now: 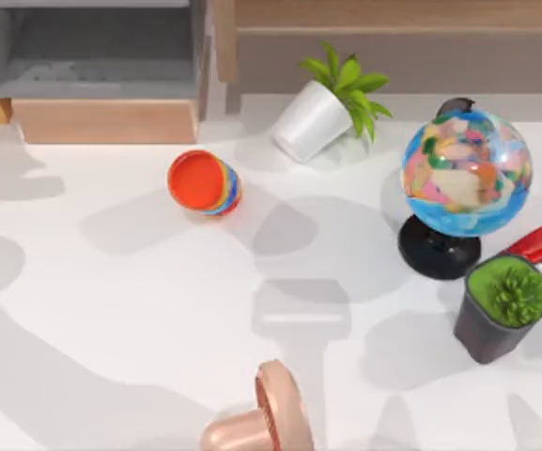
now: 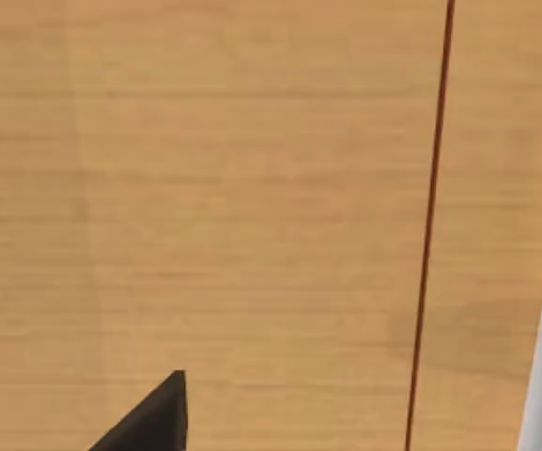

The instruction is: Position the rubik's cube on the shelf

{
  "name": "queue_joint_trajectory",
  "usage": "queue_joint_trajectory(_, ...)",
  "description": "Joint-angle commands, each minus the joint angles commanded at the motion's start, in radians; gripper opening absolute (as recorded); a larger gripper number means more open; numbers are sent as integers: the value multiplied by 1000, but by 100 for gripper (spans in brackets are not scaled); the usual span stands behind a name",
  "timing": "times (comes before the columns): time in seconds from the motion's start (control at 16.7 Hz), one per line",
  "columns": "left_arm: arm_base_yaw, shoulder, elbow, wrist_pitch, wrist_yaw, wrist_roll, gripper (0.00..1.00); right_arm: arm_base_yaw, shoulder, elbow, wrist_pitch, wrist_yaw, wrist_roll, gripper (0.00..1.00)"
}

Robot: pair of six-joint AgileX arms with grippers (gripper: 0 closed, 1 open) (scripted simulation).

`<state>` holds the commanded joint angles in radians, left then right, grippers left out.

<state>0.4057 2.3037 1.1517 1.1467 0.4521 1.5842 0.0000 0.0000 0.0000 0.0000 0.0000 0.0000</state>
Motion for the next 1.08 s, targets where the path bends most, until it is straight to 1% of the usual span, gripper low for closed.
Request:
queue_joint_trajectory(0.18,-11,28,57,-29,-11,0,100,0,0,0,0,0,0,100)
queue_joint_trajectory(0.42,-12,31,63,-32,-12,0,100,0,0,0,0,0,0,100)
queue_joint_trajectory(1.08,-12,31,63,-32,-12,0,17,0,0,0,0,0,0,100)
